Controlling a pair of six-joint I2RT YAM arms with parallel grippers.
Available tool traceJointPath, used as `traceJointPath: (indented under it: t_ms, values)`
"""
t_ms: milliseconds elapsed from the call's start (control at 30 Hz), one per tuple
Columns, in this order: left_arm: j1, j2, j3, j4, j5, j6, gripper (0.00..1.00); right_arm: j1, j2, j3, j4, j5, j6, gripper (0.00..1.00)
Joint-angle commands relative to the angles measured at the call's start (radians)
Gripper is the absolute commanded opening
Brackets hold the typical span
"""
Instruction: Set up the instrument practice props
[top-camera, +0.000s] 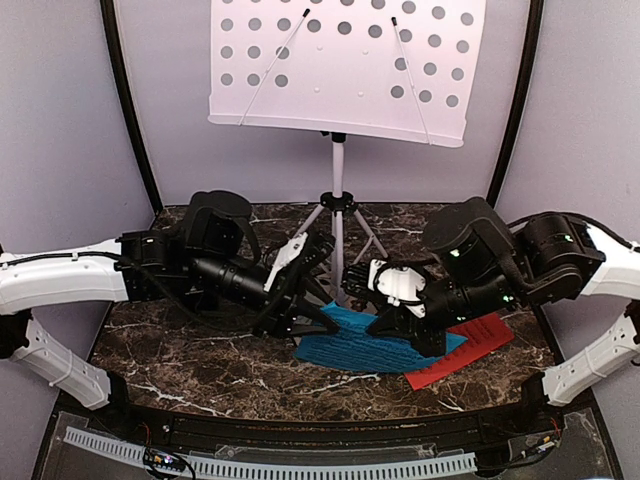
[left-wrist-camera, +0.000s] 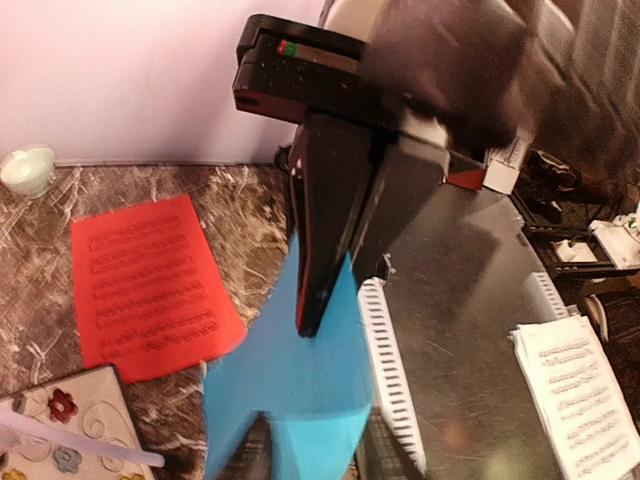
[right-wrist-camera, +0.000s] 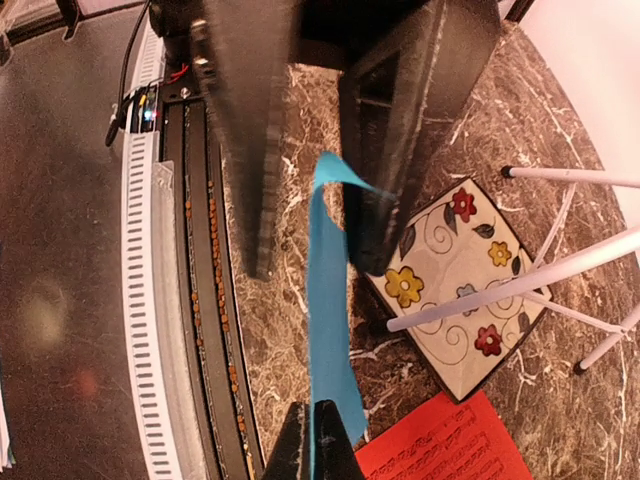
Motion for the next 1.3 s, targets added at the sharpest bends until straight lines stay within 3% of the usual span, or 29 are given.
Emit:
traceJointPath:
  t_ms: [0,133,333,800,1267]
  values:
    - [0.034,-0.119,-0.115,0.163,-0.041,-0.102,0.49,0.001,-0.127,-0.052,0.148,0.026,0.037,0.0]
    - [0.099,-0.236,-0.308,0.44,-0.082,-0.241,0.74,-0.036,-0.245,-0.127,0.305,-0.012,0.081,0.0]
    - [0.114,-0.319,-0.436,0.583,-0.184,-0.297,0.83,-0.087,-0.355,-0.211,0.442,-0.062,0.116,0.0]
    - [0.116,-0.386,-0.653,0.887,-0.242,-0.384,0.87,-0.099,-0.513,-0.3,0.634,-0.093,0.129,0.0]
    - [0.116,-0.343,-0.693,1.058,-0.25,-0.39,0.9,-0.099,-0.534,-0.283,0.678,-0.146,0.141,0.0]
